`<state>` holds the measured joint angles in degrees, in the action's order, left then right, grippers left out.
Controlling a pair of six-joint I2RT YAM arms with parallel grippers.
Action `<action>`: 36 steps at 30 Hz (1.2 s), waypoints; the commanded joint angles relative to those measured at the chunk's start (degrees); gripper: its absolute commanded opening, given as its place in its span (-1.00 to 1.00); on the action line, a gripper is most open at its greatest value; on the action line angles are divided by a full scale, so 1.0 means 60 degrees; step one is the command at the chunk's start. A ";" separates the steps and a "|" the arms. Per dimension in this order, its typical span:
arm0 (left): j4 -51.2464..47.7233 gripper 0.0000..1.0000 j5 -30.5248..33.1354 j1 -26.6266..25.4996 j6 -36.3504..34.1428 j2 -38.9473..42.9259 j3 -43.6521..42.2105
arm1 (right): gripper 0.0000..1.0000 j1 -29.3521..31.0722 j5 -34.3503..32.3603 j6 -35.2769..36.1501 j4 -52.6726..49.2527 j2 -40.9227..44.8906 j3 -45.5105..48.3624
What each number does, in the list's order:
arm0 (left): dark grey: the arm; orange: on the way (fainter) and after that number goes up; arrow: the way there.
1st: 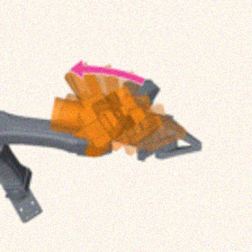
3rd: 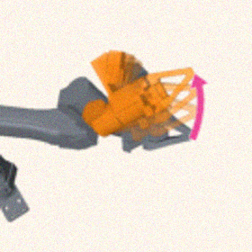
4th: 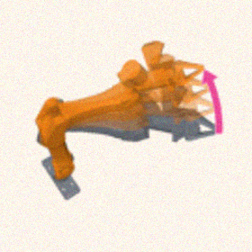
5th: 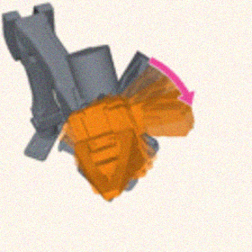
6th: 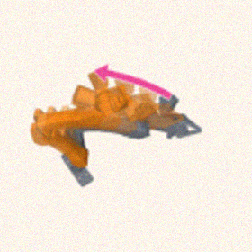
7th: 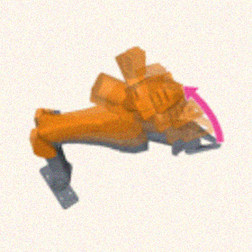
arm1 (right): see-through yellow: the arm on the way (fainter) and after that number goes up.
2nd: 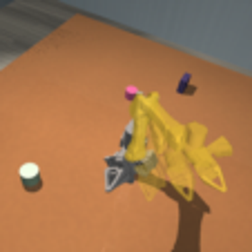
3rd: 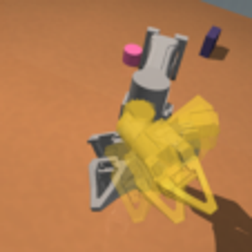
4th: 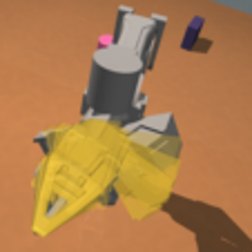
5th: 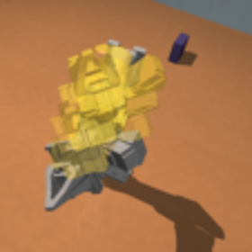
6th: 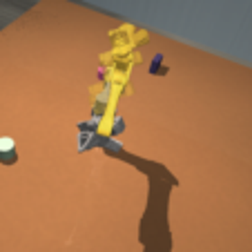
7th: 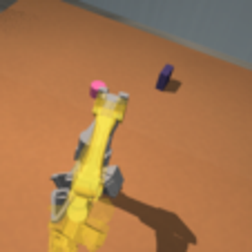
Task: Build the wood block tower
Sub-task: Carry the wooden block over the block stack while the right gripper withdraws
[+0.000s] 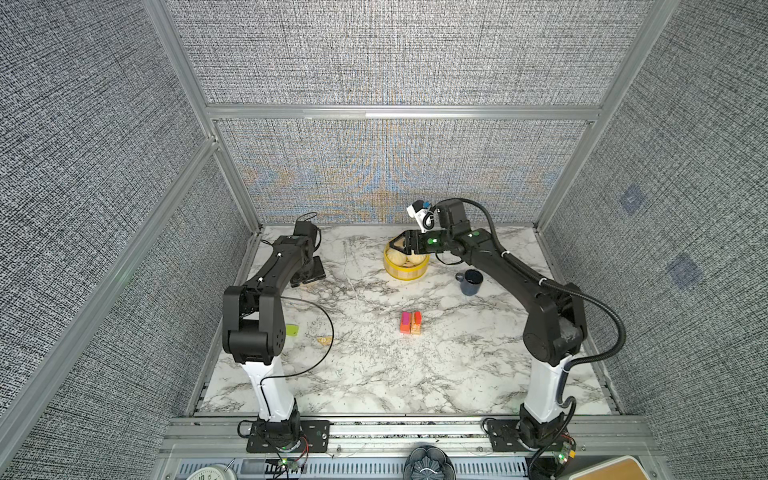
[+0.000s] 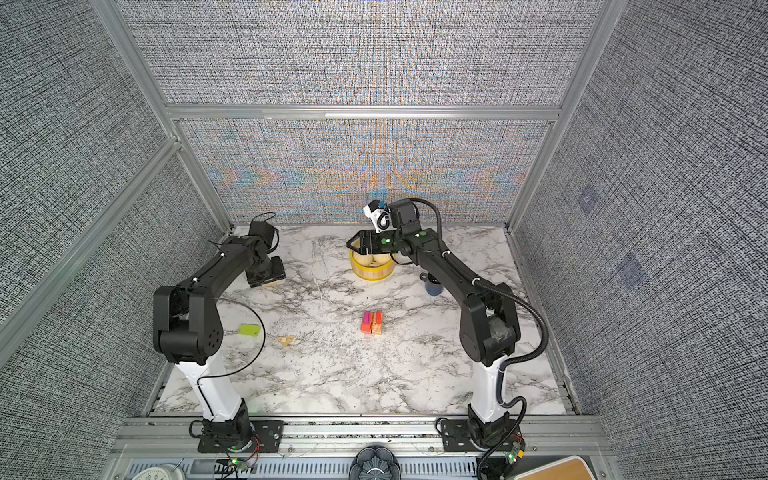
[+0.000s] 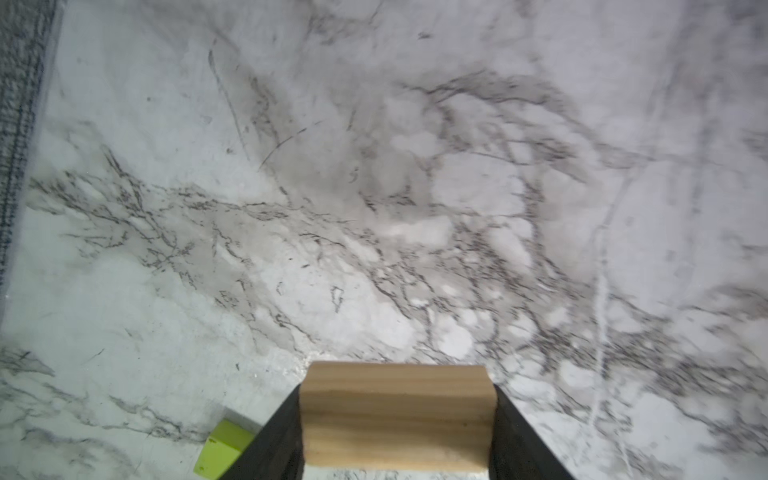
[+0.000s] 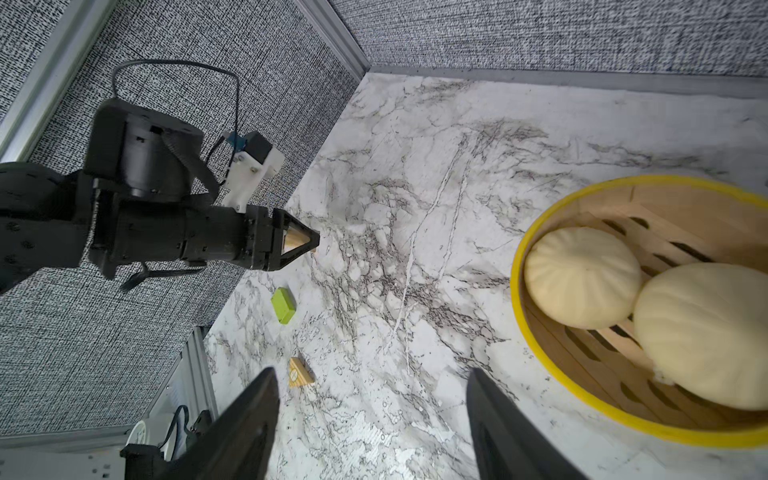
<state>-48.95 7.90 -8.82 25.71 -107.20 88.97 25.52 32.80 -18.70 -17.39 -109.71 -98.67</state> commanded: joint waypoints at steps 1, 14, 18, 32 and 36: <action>-0.0843 0.14 0.0195 -0.0468 -0.0304 0.0359 0.0378 | 0.56 -0.0064 -0.0679 0.0073 -0.0215 0.0383 0.0258; -0.1125 0.15 -0.0540 -0.2180 -0.0144 0.1767 0.0589 | 0.74 -0.0309 -0.1943 0.0033 -0.0377 0.2496 0.2626; -0.1195 0.15 -0.0509 -0.2598 -0.0025 0.1756 0.0737 | 0.92 -0.0386 -0.2346 -0.0210 -0.0154 0.3138 0.3678; -0.1048 0.15 -0.0583 -0.4159 0.0492 0.0256 0.1918 | 0.99 -0.0492 -0.4385 -0.0640 -0.0299 0.5216 0.6229; -0.0953 0.15 -0.0676 -0.4493 0.0679 -0.0296 0.2335 | 0.99 -0.0799 -0.4804 -0.0878 -0.0290 0.5827 0.6878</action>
<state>-55.37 4.45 -34.94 28.40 -107.63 101.60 21.63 8.23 -22.59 -18.33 -76.18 -58.76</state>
